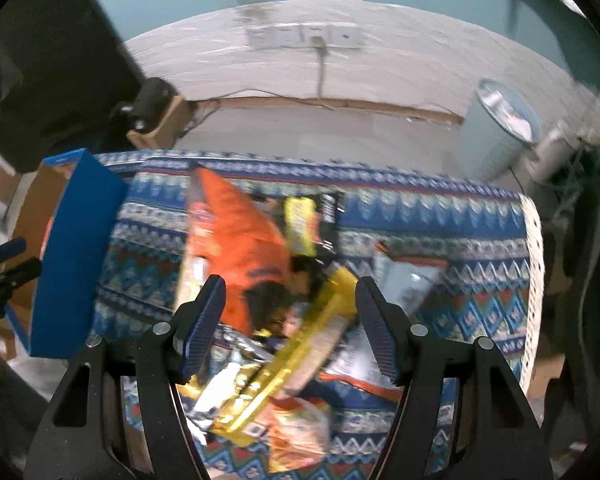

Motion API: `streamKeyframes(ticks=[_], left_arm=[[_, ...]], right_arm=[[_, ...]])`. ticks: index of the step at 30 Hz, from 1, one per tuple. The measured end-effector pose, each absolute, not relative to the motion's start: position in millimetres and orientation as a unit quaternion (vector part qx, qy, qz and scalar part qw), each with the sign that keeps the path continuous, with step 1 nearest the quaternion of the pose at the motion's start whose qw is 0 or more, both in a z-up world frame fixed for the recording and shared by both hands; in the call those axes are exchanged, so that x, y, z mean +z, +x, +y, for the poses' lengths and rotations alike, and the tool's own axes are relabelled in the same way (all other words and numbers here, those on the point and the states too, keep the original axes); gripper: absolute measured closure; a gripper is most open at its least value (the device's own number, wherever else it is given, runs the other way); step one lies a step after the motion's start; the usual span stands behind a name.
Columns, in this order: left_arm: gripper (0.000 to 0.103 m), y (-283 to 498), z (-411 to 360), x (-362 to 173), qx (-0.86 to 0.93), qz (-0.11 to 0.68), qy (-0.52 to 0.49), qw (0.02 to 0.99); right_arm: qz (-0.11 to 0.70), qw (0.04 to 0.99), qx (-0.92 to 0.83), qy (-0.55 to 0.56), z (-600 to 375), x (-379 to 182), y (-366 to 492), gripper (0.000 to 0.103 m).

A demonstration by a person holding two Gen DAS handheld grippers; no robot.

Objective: Organize snacks
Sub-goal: 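Move both tools back to the snack pile, right toward the white-silver bag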

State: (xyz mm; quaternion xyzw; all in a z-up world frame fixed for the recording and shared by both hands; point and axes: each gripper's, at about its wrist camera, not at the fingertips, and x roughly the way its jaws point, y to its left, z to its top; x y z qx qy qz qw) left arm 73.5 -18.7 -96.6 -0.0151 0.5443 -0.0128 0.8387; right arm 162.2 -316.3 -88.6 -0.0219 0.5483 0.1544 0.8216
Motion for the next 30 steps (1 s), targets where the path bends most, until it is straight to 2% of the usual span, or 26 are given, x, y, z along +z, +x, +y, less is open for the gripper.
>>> streamKeyframes(ticks=[13, 30], left_arm=[[0.027, 99.0, -64.2, -131.1, -0.034, 0.573, -0.017, 0.819], [0.027, 110.2, -114.9, -192.9, -0.066, 0.625, -0.027, 0.778]], right_arm=[[0.584, 0.805, 0.105, 0.006, -368.9, -139.0, 160.4, 0.035], [0.640, 0.762, 0.095, -0.011, -384.3, -198.3, 159.1, 0.036]])
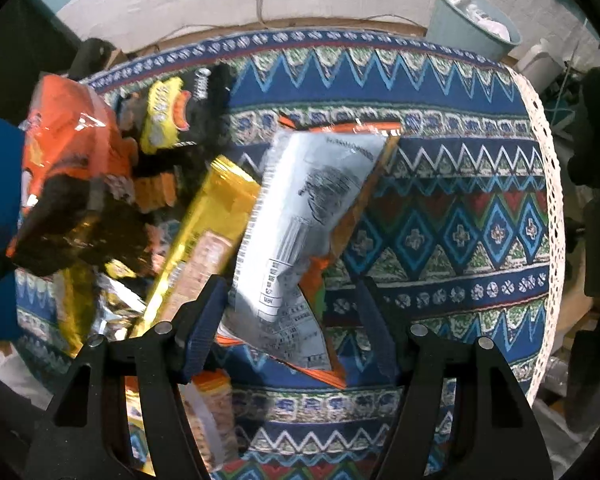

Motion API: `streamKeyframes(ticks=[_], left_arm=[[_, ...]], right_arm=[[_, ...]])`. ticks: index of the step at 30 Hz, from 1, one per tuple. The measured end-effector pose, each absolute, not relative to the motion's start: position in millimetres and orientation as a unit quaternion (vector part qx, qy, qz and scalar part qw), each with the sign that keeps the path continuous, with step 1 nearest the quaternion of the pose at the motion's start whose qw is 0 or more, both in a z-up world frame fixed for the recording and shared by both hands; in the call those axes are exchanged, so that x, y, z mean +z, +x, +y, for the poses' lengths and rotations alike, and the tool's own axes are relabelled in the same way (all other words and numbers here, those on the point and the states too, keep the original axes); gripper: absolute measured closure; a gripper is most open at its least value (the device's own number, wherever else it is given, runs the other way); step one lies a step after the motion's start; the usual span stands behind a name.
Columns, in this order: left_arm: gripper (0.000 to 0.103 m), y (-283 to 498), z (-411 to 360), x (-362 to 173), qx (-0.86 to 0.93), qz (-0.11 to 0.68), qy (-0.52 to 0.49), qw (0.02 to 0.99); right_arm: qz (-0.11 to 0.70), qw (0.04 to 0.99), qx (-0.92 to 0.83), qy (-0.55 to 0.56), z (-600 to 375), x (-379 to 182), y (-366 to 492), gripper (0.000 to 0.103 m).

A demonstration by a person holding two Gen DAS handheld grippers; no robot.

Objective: Organize snacks
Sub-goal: 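Move both tools back to the snack pile, right toward the white-silver bag, then grasp the white-silver bag with the right tool while the left tool grasps a yellow wafer bar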

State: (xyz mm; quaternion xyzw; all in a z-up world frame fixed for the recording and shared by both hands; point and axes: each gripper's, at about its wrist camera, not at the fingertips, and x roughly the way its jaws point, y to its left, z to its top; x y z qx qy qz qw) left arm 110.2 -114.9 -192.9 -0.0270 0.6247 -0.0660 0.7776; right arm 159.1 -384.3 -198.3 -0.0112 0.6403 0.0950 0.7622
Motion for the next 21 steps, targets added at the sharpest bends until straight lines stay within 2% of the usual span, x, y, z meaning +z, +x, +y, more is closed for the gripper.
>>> streamKeyframes(ticks=[13, 16, 17, 18, 19, 20, 21], left_arm=[[0.027, 125.0, -130.3, -235.2, -0.045, 0.647, 0.020, 0.761], [0.028, 127.5, -126.3, -241.2, -0.053, 0.645, 0.005, 0.762], [0.029, 127.4, -125.2, -243.3, -0.054, 0.645, 0.001, 0.762], [0.032, 126.8, -124.2, -243.3, -0.057, 0.641, -0.004, 0.766], [0.043, 126.0, -122.7, -242.7, -0.060, 0.638, -0.004, 0.767], [0.050, 125.2, -123.4, -243.0, -0.066, 0.640, -0.004, 0.766], [0.064, 124.6, -123.8, -243.1, -0.072, 0.642, -0.001, 0.763]], right_arm=[[0.639, 0.765, 0.083, 0.001, -397.9, -212.0, 163.9, 0.036], [0.635, 0.768, 0.079, -0.003, -394.9, -217.3, 167.1, 0.036], [0.634, 0.769, 0.079, -0.004, -394.8, -218.4, 167.3, 0.040], [0.634, 0.769, 0.080, -0.003, -394.2, -219.3, 167.3, 0.049], [0.635, 0.768, 0.082, -0.002, -393.7, -221.2, 167.8, 0.054], [0.635, 0.768, 0.082, -0.005, -393.0, -219.7, 168.7, 0.057], [0.632, 0.770, 0.081, -0.014, -391.6, -218.5, 167.5, 0.059]])
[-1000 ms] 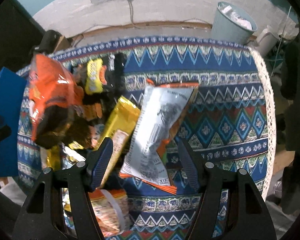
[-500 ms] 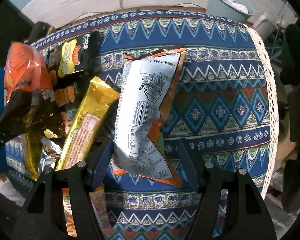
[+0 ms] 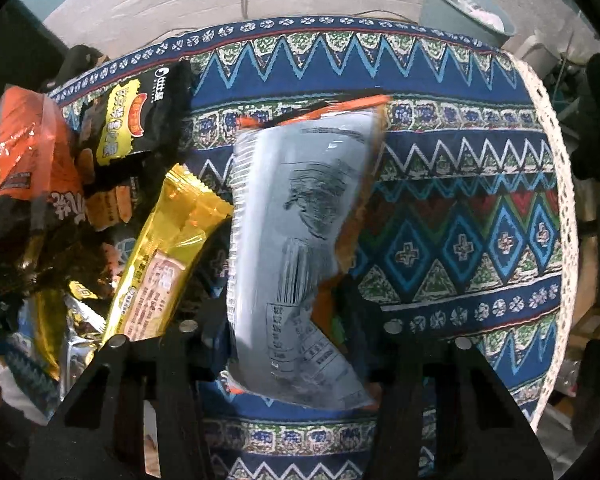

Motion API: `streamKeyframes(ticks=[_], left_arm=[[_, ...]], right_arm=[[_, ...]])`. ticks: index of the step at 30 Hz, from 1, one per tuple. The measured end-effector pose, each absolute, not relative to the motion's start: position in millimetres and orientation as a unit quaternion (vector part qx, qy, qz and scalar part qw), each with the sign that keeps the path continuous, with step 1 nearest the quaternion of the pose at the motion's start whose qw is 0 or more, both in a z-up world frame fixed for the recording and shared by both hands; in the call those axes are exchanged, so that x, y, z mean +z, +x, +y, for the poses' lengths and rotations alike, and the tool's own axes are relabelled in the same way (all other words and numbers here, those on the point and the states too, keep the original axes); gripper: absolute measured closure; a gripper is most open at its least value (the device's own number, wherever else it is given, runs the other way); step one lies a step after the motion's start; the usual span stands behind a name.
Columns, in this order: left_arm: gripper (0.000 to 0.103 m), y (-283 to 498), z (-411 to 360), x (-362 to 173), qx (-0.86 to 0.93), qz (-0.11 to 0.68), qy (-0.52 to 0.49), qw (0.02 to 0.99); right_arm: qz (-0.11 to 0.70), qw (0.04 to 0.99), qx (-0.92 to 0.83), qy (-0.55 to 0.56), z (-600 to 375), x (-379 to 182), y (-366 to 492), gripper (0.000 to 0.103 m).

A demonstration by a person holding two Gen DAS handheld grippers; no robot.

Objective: Organize snacks
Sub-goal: 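Grasp the white-silver bag with the right tool while the left tool grasps a yellow wafer bar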

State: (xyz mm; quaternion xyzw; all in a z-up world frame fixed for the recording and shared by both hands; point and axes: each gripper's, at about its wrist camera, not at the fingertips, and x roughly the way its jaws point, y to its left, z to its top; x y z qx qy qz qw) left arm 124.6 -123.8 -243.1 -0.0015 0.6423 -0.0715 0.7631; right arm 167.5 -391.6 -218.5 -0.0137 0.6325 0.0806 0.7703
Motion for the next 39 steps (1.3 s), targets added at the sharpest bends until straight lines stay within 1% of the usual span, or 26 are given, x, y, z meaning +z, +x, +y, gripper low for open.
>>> streamKeyframes(ticks=[3, 7, 12, 19, 23, 28, 35, 36, 37, 39], left_arm=[[0.072, 121.1, -122.4, -238.3, -0.073, 0.635, 0.012, 0.769], [0.074, 111.5, -120.7, -226.6, -0.063, 0.625, 0.017, 0.778], [0.074, 105.6, -105.2, -207.4, -0.055, 0.617, 0.000, 0.785], [0.074, 89.3, -88.2, -178.4, -0.048, 0.594, 0.006, 0.803], [0.074, 79.9, -87.8, -158.4, -0.049, 0.575, 0.024, 0.817], [0.074, 71.5, -84.6, -136.6, -0.058, 0.559, 0.023, 0.827], [0.075, 63.9, -78.2, -119.7, -0.063, 0.541, 0.021, 0.839], [0.093, 62.2, -75.6, -116.5, -0.063, 0.537, 0.018, 0.841], [0.098, 60.9, -73.4, -112.6, -0.063, 0.535, 0.018, 0.842], [0.098, 57.4, -68.6, -102.3, -0.065, 0.525, 0.012, 0.848]], right_arm=[[0.628, 0.774, 0.082, -0.023, -391.6, -216.2, 167.5, 0.069], [0.620, 0.779, 0.085, -0.026, -389.9, -203.4, 164.6, 0.070], [0.608, 0.789, 0.084, -0.030, -391.6, -181.3, 161.7, 0.070], [0.587, 0.804, 0.092, -0.035, -385.2, -149.2, 155.4, 0.070], [0.570, 0.814, 0.102, -0.042, -371.8, -129.9, 152.3, 0.070], [0.547, 0.827, 0.121, -0.046, -351.3, -106.9, 149.2, 0.070], [0.523, 0.837, 0.154, -0.050, -321.2, -82.8, 145.3, 0.070], [0.519, 0.838, 0.160, -0.050, -315.4, -79.1, 144.7, 0.070], [0.516, 0.839, 0.164, -0.051, -311.2, -76.5, 142.9, 0.070], [0.510, 0.841, 0.175, -0.050, -301.8, -70.5, 142.1, 0.070]])
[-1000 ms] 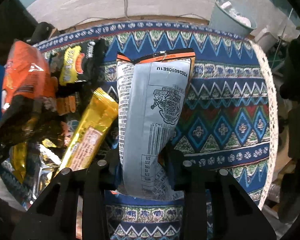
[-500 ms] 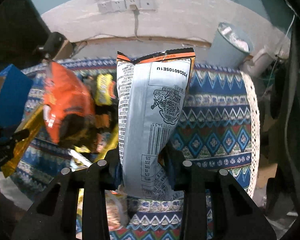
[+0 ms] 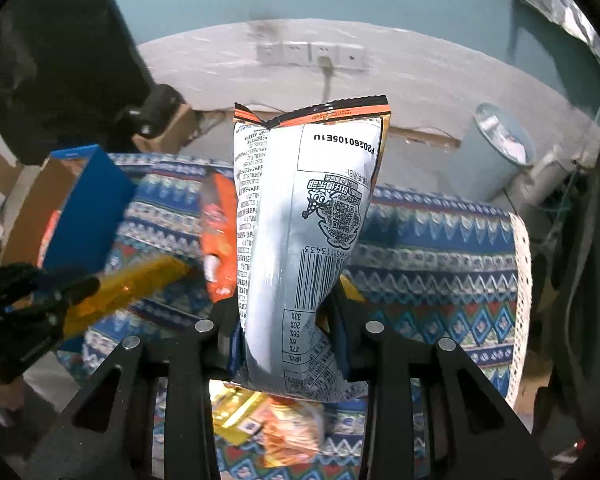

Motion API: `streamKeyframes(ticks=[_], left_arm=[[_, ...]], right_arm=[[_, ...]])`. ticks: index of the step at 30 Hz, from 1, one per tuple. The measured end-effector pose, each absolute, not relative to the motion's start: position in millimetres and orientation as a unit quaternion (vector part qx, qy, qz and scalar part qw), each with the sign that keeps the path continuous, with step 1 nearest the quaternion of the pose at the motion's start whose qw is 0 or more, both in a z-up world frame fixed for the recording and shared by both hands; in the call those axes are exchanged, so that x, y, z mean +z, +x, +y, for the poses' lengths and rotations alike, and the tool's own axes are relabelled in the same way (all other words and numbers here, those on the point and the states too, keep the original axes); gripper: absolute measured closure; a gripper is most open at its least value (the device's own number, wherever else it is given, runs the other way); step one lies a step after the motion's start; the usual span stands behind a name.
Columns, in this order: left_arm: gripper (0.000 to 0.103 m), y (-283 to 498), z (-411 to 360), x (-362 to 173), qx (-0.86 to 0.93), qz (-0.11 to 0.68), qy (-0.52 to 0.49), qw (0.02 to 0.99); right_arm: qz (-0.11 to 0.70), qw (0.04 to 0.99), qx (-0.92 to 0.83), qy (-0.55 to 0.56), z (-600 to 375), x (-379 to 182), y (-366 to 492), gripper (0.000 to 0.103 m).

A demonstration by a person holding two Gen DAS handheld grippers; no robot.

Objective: Organize snacks
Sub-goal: 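Grasp the white-silver bag with the right tool while the left tool grasps a yellow wafer bar, then lift the white-silver bag and yellow wafer bar and carry them toward the box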

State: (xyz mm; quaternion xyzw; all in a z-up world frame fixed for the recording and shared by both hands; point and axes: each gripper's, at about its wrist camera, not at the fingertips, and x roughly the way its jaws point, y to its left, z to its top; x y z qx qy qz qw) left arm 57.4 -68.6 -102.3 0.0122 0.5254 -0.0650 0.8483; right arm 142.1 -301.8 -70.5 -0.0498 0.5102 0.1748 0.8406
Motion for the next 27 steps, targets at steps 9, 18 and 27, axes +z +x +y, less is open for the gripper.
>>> streamKeyframes(ticks=[9, 18, 27], left_arm=[[0.077, 57.7, -56.2, -117.6, -0.079, 0.554, -0.011, 0.829], [0.037, 62.4, -71.0, -168.7, -0.088, 0.593, 0.028, 0.800], [0.037, 72.1, -72.9, -215.7, -0.081, 0.629, 0.030, 0.772]], right_arm=[[0.510, 0.834, 0.203, -0.060, -270.4, -68.2, 139.8, 0.070], [0.518, 0.827, 0.211, -0.061, -261.0, -75.4, 137.3, 0.070], [0.520, 0.825, 0.213, -0.054, -262.0, -77.5, 138.4, 0.070]])
